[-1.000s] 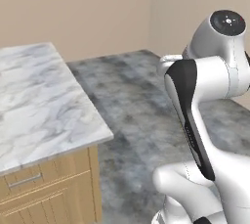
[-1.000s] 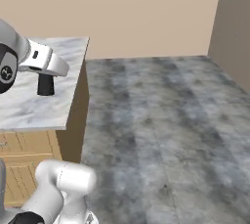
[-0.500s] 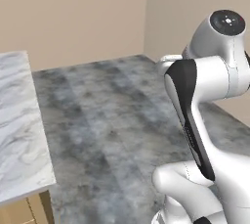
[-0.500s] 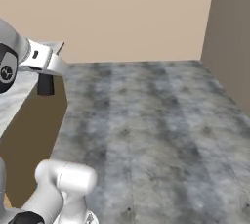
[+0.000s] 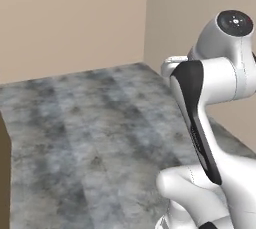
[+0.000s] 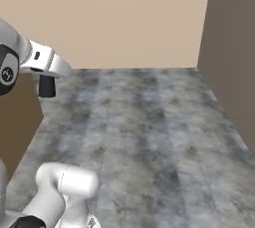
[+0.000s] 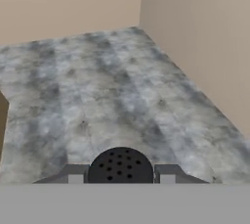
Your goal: Move the mayonnaise and shaker from the cabinet to the dining counter.
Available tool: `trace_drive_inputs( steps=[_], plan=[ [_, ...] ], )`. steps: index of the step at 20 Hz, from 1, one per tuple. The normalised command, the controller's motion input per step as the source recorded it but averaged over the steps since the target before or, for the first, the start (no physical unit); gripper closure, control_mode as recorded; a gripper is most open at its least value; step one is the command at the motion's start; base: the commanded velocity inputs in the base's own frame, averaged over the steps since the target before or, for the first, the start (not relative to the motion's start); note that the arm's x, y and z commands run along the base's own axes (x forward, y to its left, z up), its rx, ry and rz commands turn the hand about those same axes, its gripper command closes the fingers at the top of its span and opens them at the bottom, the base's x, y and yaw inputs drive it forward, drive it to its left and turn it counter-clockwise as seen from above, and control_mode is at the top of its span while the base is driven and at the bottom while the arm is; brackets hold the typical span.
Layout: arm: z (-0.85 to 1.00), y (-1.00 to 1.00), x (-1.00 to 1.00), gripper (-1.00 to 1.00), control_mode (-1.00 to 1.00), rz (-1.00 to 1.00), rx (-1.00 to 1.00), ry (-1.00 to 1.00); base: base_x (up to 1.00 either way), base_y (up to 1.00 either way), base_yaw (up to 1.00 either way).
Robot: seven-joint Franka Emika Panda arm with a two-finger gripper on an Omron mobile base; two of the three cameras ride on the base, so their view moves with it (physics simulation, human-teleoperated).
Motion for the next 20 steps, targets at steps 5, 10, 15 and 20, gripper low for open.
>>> trace_drive_inputs(
  steps=[5,10,15,20],
  plan=[
    [0.00,0.00,0.00,1.00,1.00,0.00,0.00,0.00,1.00,-0.29,0.03],
    [0.00,0.00,0.00,1.00,1.00,0.00,0.00,0.00,1.00,-0.04,0.00],
    [0.00,0.00,0.00,1.00,1.00,0.00,0.00,0.00,1.00,0.00,0.12],
    [0.00,0.00,0.00,1.00,1.00,0.00,0.00,0.00,1.00,0.00,0.32]
  ],
)
